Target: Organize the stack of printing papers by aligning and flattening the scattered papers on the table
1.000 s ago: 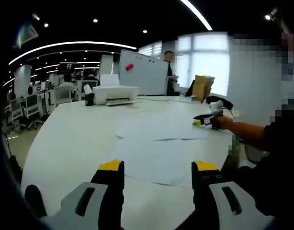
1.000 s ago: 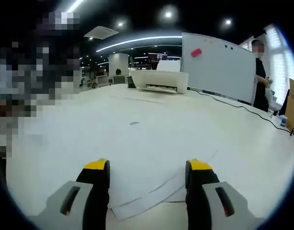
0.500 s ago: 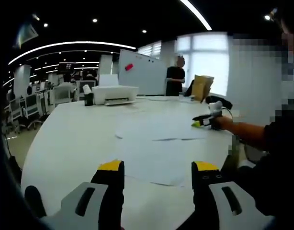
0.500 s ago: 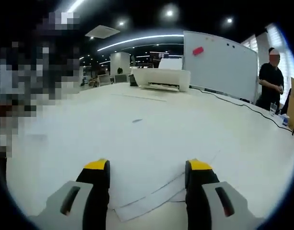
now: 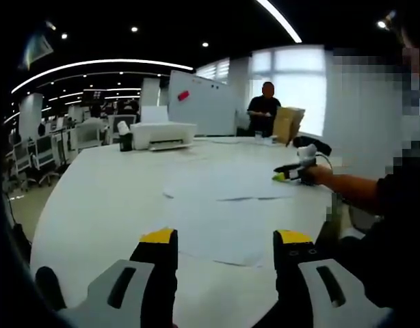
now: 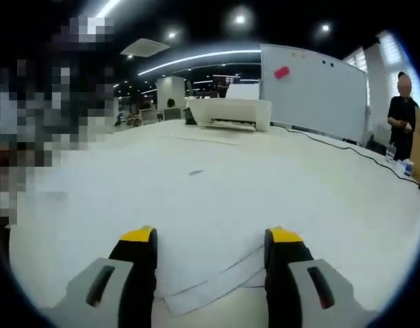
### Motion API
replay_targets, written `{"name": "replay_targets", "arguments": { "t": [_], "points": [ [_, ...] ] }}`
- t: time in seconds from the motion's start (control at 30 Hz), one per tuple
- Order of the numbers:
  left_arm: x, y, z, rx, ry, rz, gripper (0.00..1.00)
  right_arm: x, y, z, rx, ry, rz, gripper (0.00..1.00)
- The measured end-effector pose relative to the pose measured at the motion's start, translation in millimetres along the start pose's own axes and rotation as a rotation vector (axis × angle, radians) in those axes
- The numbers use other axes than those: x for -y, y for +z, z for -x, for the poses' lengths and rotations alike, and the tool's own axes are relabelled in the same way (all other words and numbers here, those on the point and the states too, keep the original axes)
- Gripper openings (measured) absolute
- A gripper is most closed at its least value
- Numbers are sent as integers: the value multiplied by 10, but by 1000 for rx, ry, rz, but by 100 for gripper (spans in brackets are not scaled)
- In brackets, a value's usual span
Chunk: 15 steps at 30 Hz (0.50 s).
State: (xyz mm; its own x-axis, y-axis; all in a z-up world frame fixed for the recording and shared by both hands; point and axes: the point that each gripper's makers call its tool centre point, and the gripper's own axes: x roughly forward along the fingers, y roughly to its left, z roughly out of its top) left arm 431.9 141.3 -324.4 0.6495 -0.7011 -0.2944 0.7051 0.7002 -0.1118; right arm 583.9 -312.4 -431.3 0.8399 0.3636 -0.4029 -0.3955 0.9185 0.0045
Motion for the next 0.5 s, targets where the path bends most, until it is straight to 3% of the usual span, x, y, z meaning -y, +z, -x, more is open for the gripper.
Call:
{"name": "replay_targets", "arguments": {
  "t": [0.5],
  "points": [
    [58, -30, -43, -8, -14, 1, 59, 23, 15, -26, 9, -7, -2, 55]
  ]
}}
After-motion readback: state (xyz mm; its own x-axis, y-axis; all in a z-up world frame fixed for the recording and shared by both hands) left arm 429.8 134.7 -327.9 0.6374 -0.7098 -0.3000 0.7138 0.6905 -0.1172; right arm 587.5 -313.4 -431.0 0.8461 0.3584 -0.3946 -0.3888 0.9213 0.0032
